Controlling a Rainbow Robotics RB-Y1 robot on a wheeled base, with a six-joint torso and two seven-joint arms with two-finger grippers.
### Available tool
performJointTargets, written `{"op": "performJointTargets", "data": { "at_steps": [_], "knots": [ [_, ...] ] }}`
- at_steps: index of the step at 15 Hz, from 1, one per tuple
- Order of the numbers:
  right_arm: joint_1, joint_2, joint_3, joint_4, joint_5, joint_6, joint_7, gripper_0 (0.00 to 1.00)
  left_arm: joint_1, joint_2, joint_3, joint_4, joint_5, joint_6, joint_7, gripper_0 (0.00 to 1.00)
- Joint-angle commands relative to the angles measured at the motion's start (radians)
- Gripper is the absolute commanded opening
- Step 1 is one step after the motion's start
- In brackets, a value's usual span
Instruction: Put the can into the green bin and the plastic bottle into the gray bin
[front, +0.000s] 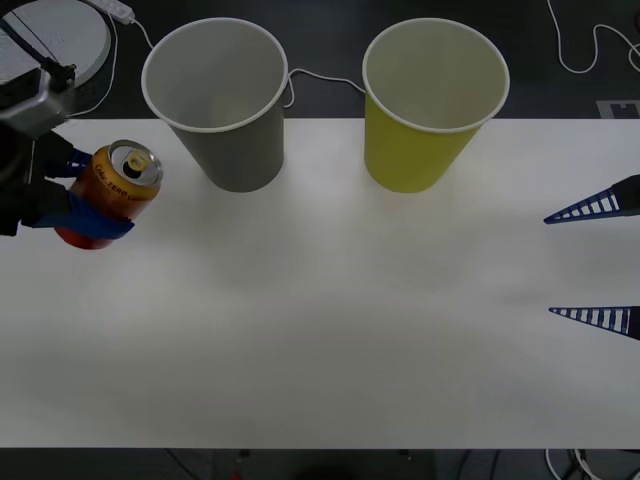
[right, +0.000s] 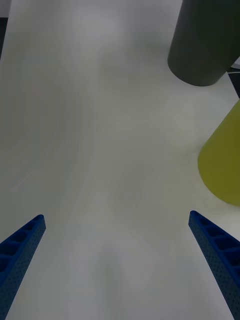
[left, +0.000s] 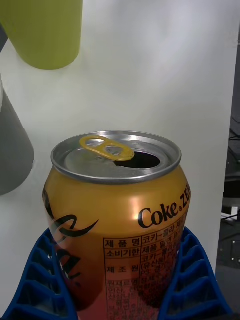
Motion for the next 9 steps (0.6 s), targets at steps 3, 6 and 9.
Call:
{"op": "performJointTargets", "data": {
  "at_steps": [3, 6, 9],
  "knots": [
    [0.000, 0.000, 0.000, 0.000, 0.000, 0.000, 0.000, 1.00, -0.331, 0.024, -0.249, 0.003, -0.003, 0.006, 0.238, 0.00],
    [0.000, 0.000, 0.000, 0.000, 0.000, 0.000, 0.000, 1.00, -0.578, 0.006, -0.459, 0.069, -0.006, 0.043, 0.358, 0.00],
    [0.000, 0.000, 0.000, 0.000, 0.000, 0.000, 0.000, 1.00, -0.788, -0.054, -0.637, 0.157, -0.014, 0.086, 0.447, 0.00]
  ]
}}
